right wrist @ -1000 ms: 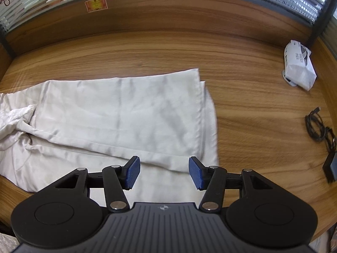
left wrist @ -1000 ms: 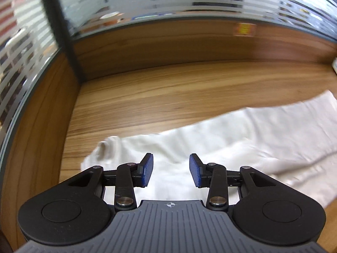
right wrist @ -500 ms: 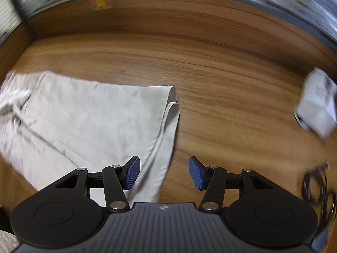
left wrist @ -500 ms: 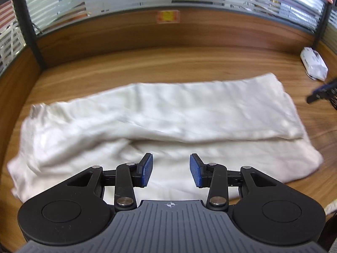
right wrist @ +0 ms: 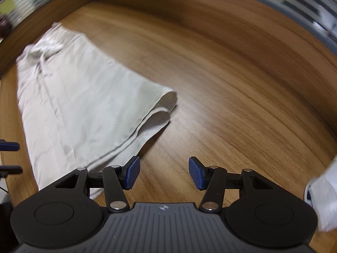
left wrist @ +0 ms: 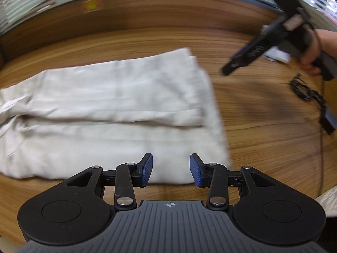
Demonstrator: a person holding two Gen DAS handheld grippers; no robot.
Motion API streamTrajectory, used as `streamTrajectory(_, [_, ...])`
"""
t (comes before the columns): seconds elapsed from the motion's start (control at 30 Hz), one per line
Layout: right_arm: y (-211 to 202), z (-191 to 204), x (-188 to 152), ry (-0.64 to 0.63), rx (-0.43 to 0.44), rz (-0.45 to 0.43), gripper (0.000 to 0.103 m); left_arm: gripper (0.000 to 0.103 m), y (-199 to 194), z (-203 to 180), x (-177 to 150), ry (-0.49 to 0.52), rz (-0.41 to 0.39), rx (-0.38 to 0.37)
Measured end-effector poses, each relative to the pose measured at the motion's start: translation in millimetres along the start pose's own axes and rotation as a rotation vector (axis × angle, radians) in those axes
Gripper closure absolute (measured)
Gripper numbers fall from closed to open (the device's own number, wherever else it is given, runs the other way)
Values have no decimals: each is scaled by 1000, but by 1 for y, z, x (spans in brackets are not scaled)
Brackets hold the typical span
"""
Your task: Fold clothes
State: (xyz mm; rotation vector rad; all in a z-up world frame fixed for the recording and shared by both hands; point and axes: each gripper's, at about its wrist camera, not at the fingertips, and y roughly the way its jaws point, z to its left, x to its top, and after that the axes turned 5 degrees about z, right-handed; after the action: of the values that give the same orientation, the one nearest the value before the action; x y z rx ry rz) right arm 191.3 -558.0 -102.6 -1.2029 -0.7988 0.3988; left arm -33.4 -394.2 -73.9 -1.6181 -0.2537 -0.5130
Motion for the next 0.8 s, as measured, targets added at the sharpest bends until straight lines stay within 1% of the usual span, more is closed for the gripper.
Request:
streamTrajectory(0.13, [5, 4, -12, -36, 30, 7, 45, 59, 13, -34, 4, 86, 22, -24])
streamTrajectory(0.27, [4, 8, -25, -81, 57, 13, 45, 58, 22, -50, 3, 132, 58, -25])
streamTrajectory(0.43, [-3, 11, -36, -134, 91, 14, 45, 56, 25, -53, -2, 183, 96, 1])
streamTrajectory(0.53, [-8, 10, -39, -153, 109, 14, 45, 56, 25, -47, -5, 185, 106, 7])
streamTrajectory(0.6, [-11, 8, -41, -150, 121, 13, 43, 56, 26, -46, -6, 211, 105, 20])
streamTrajectory(0.7, [-14, 5, -42, -147, 134, 10, 42, 61, 27, -46, -9, 243, 84, 32])
streamTrajectory(0.77, [-17, 3, -43, -149, 141, 8, 42, 64, 28, -46, -9, 246, 77, 34])
streamTrajectory(0.8, [-19, 2, -43, -148, 142, 5, 42, 71, 30, -46, -9, 250, 76, 34])
